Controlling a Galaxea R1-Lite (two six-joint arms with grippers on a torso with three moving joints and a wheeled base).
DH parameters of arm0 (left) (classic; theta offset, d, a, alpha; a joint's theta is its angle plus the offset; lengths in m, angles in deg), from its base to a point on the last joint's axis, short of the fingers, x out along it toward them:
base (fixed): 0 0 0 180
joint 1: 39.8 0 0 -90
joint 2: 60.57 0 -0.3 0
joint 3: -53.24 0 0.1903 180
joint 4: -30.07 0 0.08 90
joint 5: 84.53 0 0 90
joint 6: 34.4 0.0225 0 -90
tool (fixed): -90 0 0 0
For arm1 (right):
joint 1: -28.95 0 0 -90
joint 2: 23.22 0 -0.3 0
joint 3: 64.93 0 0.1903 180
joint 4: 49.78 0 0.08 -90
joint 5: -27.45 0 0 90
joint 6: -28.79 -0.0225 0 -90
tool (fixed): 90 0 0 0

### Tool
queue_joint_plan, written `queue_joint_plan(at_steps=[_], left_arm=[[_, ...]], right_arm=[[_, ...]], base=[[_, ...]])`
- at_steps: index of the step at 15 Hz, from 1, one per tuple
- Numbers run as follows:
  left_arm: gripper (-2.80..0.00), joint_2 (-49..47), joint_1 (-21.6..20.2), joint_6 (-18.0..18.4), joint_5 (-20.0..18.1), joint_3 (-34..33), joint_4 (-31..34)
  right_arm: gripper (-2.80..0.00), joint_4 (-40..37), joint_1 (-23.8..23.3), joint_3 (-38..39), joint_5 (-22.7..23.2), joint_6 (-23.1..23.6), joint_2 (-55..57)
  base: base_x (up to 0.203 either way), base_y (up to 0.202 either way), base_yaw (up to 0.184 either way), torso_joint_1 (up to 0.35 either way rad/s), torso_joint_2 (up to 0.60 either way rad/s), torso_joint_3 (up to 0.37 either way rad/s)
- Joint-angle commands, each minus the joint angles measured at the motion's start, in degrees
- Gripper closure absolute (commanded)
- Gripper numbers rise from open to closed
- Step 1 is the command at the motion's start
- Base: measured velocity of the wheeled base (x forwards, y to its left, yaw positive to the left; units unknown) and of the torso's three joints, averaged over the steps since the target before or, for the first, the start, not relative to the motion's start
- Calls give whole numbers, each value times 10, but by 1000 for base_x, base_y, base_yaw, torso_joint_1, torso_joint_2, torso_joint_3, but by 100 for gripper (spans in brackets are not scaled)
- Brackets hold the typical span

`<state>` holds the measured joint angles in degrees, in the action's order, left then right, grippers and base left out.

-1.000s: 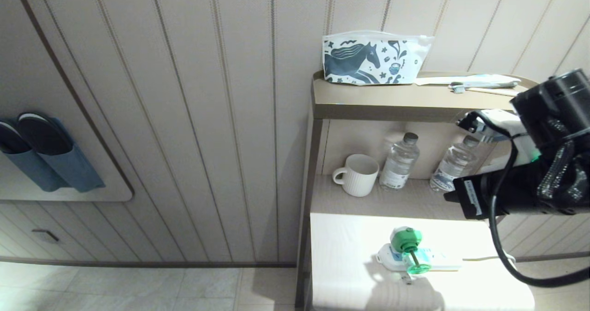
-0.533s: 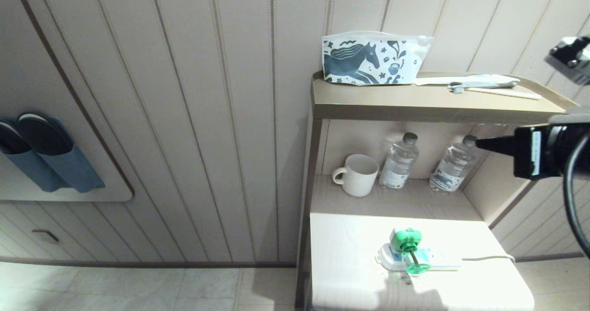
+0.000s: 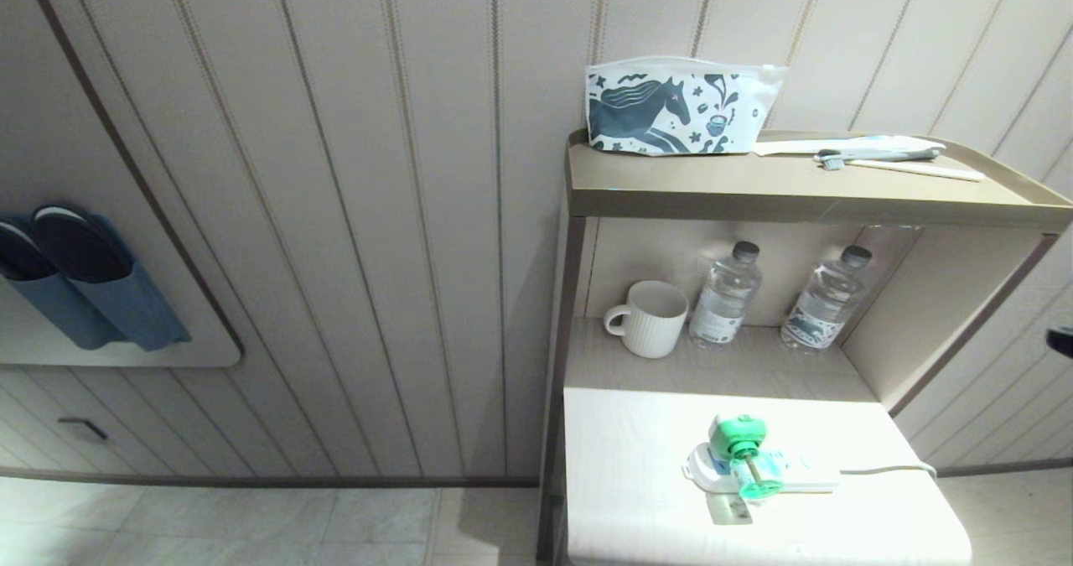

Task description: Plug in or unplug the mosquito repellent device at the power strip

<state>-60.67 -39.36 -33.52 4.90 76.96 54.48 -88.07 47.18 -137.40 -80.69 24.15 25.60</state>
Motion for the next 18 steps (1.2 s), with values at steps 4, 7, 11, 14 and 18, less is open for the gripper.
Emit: queue_joint_plan(at_steps=[4, 7, 11, 14, 18], left_arm=[[0, -1, 0, 0, 0, 0, 0], [0, -1, 0, 0, 0, 0, 0], [0, -1, 0, 0, 0, 0, 0], [0, -1, 0, 0, 0, 0, 0], [0, -1, 0, 0, 0, 0, 0]], right_arm=[[0, -12, -64, 155, -76, 2, -194], [0, -8, -89, 257, -114, -4, -231], [0, 30, -123, 365, -134, -9, -322], [0, 167, -148, 456, -124, -41, -340], [0, 210, -175, 483, 103, -1, -473]], base=[[0, 0, 0, 0, 0, 0], [0, 0, 0, 0, 0, 0], [0, 0, 0, 0, 0, 0], [0, 0, 0, 0, 0, 0], [0, 0, 0, 0, 0, 0]])
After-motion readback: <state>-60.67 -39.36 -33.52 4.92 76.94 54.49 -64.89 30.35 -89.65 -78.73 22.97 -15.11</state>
